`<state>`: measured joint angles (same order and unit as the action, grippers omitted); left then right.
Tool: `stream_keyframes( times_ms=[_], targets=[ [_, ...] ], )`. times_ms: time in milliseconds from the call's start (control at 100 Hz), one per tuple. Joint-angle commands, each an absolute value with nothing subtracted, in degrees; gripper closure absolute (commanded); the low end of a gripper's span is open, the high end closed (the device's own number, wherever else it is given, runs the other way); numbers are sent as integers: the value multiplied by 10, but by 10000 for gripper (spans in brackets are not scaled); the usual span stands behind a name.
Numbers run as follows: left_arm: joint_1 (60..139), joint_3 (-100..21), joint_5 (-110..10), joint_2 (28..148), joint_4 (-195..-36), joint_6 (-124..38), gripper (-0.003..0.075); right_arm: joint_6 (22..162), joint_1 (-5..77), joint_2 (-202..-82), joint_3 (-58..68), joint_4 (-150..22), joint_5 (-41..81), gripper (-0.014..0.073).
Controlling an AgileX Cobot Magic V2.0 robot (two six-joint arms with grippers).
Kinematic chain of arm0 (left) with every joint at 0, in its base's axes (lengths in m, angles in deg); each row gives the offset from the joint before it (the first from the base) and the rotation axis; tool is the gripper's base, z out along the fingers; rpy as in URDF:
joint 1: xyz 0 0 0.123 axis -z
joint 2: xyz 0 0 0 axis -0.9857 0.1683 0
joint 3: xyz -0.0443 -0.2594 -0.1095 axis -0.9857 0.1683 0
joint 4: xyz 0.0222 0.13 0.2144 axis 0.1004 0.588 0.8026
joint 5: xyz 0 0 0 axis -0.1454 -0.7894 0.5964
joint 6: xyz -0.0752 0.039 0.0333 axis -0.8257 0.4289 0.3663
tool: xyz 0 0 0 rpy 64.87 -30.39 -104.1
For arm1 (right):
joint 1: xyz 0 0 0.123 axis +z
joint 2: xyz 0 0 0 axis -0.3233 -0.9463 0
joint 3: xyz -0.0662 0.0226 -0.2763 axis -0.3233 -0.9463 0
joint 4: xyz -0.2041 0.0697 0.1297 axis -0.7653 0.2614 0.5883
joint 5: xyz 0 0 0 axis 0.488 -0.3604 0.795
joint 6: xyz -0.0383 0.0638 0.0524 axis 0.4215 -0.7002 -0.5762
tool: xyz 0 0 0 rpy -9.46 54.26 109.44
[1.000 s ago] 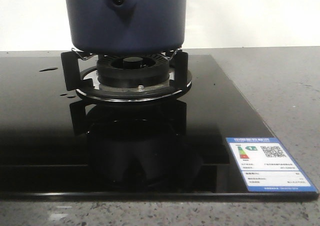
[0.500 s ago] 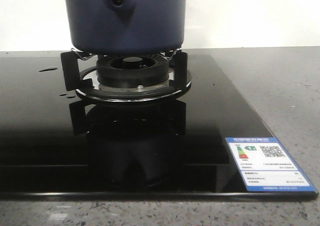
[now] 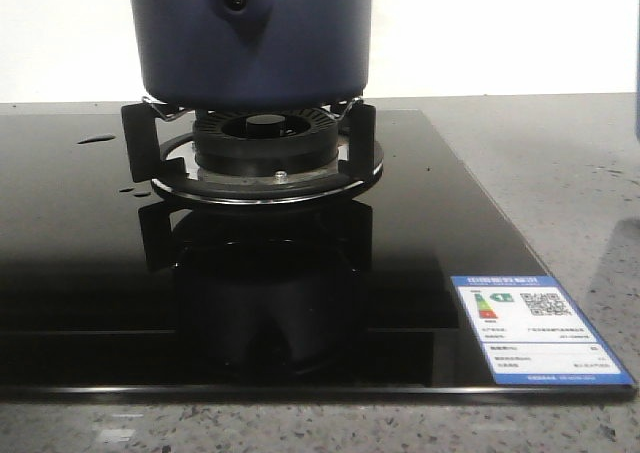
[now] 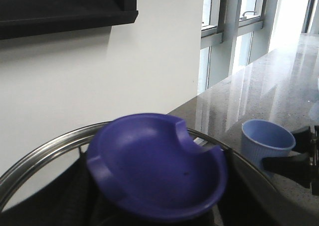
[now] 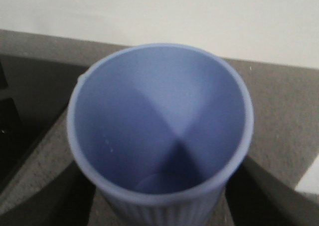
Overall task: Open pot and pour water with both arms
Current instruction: 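Set the cup back on the counter and open the right gripper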
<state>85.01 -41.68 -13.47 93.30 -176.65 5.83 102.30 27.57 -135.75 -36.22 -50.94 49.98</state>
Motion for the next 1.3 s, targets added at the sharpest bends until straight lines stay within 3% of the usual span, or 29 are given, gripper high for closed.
stream_keyframes(
  times_ms=[0, 250, 320, 490, 570, 960, 1290],
  targets=[
    [856, -433, -133, 918, -1820, 52, 428, 1023, 271, -1360, -367, -498, 568, 494],
    [856, -433, -131, 918, -1820, 52, 428, 1023, 271, -1385, -368, -497, 543, 472],
    [856, -433, -130, 918, -1820, 52, 428, 1023, 271, -1385, -368, -482, 543, 400],
    [856, -433, -129, 918, -1825, 52, 428, 1023, 271, -1385, -368, -421, 587, 128],
    [857, -433, -129, 918, -1842, 52, 428, 1023, 271, -1378, -365, -414, 588, 57],
    [902, -434, -149, 954, -1853, 54, 428, 1023, 271, -1333, -325, -406, 450, 39],
    [941, -435, -149, 996, -1856, 97, 428, 1023, 271, -1221, -321, -407, 438, 39]
  ],
)
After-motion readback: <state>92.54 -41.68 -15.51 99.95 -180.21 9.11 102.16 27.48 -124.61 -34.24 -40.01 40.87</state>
